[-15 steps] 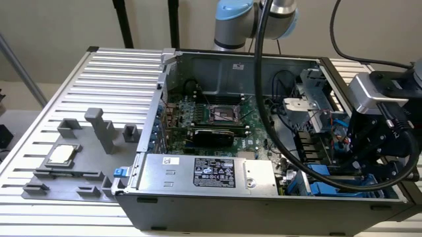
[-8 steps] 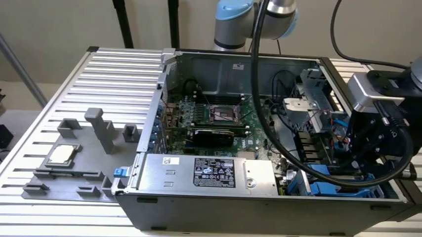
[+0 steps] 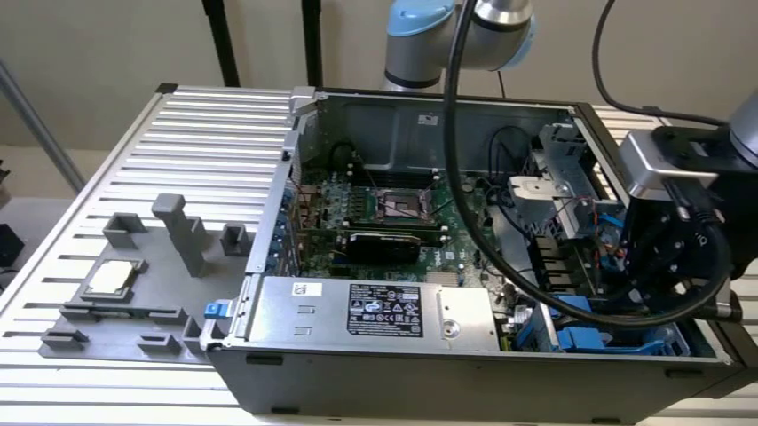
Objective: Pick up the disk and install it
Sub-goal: 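Insert the first disk wire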
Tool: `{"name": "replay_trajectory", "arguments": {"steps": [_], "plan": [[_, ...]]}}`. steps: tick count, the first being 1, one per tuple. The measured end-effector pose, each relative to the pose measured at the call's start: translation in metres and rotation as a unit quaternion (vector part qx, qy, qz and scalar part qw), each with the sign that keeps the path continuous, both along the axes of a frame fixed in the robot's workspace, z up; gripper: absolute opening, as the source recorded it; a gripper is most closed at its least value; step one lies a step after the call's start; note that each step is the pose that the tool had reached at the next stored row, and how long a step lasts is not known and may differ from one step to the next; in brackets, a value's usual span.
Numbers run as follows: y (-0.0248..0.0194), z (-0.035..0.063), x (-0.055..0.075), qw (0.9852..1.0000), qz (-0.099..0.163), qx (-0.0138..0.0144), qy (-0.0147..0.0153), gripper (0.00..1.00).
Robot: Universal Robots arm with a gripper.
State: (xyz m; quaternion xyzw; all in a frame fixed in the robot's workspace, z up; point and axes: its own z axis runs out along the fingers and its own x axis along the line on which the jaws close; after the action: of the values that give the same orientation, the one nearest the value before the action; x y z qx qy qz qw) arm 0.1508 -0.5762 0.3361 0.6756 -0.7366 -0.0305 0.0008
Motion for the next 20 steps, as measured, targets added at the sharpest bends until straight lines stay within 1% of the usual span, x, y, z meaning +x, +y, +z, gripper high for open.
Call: {"name": "replay_trajectory", "arguments": {"steps": [2, 4, 10, 16, 17, 18, 20], "plan": [[0.001, -0.0005, 0.0, 1.0, -0.001, -0.0014, 0.0, 0.0], [0.0017, -0.0009, 0.0, 1.0, -0.003, -0.002, 0.0, 0.0], [0.0022, -0.0014, 0.0011, 1.0, -0.004, -0.0028, 0.0, 0.0], [0.0022, -0.0016, 0.0012, 1.0, -0.004, -0.0029, 0.0, 0.0], [0.0023, -0.0022, 0.0013, 1.0, -0.004, -0.002, -0.0001, 1.0], [0.0024, -0.0018, 0.0014, 1.0, -0.004, -0.0019, -0.0001, 1.0], [0.0023, 0.0029, 0.0014, 1.0, -0.004, -0.0029, 0.0, 1.0]]}}
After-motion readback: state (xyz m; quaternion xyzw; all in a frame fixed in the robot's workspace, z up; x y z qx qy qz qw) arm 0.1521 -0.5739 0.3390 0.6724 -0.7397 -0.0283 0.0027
